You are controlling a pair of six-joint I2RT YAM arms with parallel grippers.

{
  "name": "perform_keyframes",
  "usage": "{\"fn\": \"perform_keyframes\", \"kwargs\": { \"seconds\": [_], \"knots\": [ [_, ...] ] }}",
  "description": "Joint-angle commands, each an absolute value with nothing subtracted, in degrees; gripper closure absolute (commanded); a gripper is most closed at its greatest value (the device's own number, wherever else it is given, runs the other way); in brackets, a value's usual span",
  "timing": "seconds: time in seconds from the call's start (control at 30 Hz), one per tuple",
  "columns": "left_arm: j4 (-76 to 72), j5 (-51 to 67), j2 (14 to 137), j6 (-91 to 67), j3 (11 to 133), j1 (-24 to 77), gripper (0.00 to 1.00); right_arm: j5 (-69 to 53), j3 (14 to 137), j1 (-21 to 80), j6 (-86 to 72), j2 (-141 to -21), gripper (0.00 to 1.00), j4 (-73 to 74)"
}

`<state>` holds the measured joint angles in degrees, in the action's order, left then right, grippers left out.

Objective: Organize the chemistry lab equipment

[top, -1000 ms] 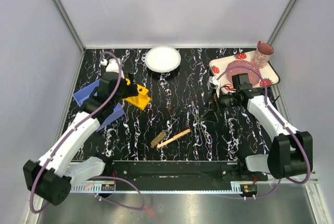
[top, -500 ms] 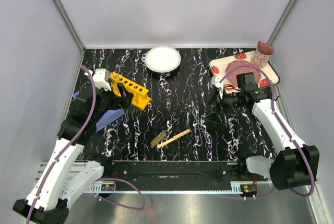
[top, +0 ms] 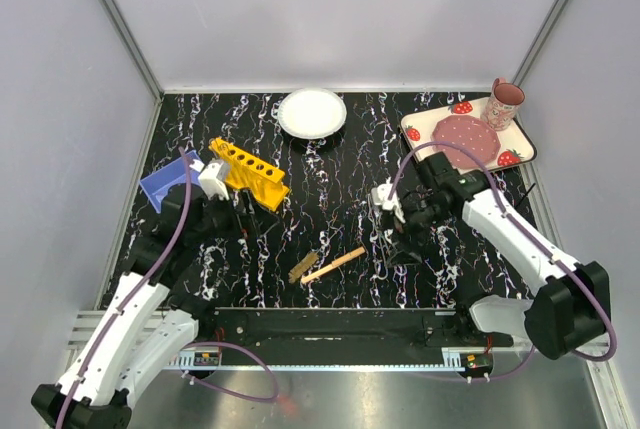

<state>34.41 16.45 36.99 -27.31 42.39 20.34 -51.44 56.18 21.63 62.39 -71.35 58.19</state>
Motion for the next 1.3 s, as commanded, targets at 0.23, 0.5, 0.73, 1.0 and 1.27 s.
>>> {"fn": "perform_keyframes", "kwargs": {
  "seconds": [0.23,0.5,0.73,1.0,1.27],
  "knots": [
    [28.3,16.3,48.7,-36.2,38.7,36.4,0.05,-50.5,54.7,27.0,53.7,-75.1,0.0,49.7],
    [36.3,-3.9,77.4,-33.6,53.5,51.5,0.17,-48.8,49.1,21.0,50.6,-68.6,0.0,45.1],
    [37.9,-4.9,91.8,-30.9,59.8,55.2,0.42,-53.2,47.8,11.5,48.5,-63.9,0.0,43.2],
    [38.3,-7.6,96.4,-30.8,59.9,56.2,0.45,-53.5,46.8,10.4,48.5,-62.8,0.0,42.8],
    [36.7,-8.1,97.2,-31.6,57.6,56.3,0.76,-53.4,46.5,10.4,48.6,-62.8,0.0,42.9]
  ]
}}
